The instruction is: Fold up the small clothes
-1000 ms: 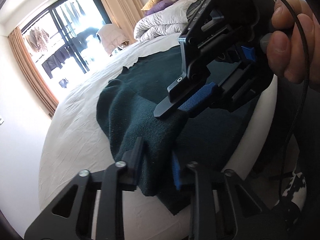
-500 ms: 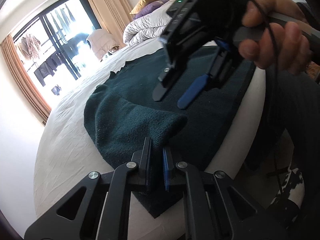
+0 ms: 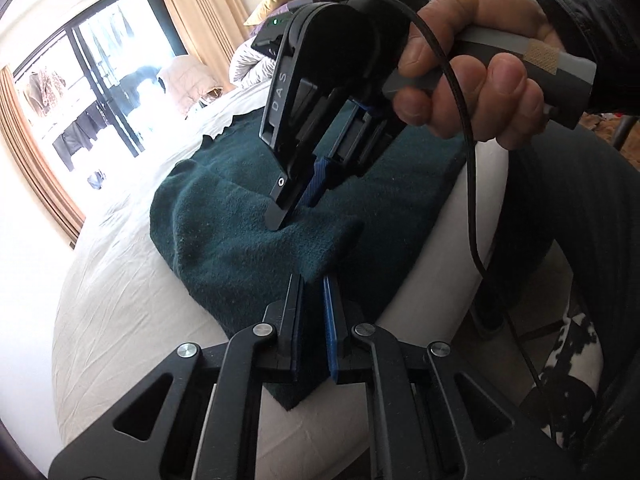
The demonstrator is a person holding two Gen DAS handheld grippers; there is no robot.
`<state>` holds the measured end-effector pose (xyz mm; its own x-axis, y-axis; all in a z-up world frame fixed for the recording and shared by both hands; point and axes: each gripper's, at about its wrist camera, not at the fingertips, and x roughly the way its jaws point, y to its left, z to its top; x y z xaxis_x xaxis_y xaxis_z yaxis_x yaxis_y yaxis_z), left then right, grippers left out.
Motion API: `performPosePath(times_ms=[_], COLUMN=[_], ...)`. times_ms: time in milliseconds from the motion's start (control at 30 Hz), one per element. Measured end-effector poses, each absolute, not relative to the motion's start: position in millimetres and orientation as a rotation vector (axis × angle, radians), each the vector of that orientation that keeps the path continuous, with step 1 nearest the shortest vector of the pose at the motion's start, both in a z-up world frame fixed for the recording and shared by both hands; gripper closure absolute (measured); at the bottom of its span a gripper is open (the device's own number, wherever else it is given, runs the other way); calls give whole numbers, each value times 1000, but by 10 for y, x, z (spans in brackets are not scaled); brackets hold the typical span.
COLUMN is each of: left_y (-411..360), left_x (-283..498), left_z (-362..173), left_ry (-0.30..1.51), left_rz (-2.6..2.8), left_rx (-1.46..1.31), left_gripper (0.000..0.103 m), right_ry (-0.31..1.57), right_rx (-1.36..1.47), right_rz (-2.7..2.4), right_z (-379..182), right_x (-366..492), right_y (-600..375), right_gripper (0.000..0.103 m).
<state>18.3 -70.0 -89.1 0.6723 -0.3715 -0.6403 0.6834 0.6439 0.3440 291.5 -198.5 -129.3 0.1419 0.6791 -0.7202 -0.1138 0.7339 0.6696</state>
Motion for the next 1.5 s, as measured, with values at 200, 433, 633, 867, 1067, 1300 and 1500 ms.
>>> performPosePath(times_ms=[200,433,633,867,1067,1300,1500], left_y=[-675,-705,-633,-546,-500,-503,-517], left_x=[162,295,184,178,138,190,110], left_z=[-857,-845,-830,-824,-814,-890,-822], left_ry=[555,551,555,562,565,621,619], left_rz=[-604,-604,-599,-584,-582,-603,-651], left_rx=[598,591,578,574,572,595,622], left_gripper=[94,94,94,94,94,94,94], right_ry=[1291,1278,1294,1296,1308,1323,1300], right_rx=[534,561,595,575,577,482,540], right_rz=[597,582,563,565,566,554,574], right_z=[-1324,-1381,-1562,-1579,-1498,-1494,-1577], right_x=[2745,2608,2530,2480,2540,2475,2463], right_y=[-1986,-2018,-2051,-1981,-1973,-1882,-1992], right_gripper=[95,95,95,95,95,95,96])
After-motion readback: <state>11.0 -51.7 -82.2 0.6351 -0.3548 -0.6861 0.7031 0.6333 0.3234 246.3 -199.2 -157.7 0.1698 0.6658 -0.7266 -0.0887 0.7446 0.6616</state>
